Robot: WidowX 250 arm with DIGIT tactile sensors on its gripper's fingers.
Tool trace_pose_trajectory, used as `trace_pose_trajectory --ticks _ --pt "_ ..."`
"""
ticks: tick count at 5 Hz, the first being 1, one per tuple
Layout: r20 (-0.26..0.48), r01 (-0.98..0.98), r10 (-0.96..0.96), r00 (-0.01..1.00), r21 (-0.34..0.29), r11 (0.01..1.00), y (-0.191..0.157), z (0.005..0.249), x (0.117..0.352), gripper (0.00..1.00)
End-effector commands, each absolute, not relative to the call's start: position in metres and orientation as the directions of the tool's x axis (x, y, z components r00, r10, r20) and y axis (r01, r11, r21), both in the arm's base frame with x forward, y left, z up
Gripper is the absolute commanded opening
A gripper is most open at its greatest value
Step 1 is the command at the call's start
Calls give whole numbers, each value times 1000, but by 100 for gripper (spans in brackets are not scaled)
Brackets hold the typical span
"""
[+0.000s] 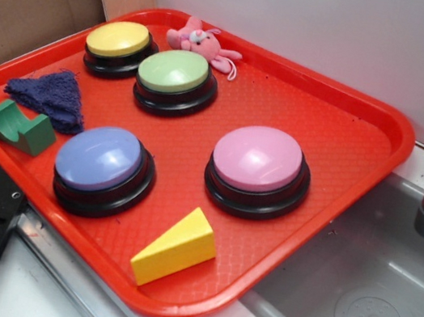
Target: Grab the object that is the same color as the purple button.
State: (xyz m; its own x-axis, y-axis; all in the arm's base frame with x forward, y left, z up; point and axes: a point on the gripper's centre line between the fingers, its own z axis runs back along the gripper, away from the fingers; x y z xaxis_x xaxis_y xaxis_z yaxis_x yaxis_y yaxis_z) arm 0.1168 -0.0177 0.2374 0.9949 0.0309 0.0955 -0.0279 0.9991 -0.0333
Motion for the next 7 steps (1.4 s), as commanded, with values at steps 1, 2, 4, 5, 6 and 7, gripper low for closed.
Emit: trace_pose_trajectory --ticks 1,2,4,5,6,7 --pt "96 -28 31 995 -33 999 -18 237 117 100" --pt "70 -175 180 981 -70 982 -8 225 132 100" --pt "27 -540 551 834 -163 826 17 187 148 100" --pt "36 -671 682 730 -149 726 40 153 158 100" --pt "43 -750 760 648 -134 647 63 117 170 100" --pt "63 -784 791 609 -105 612 74 91 177 100"
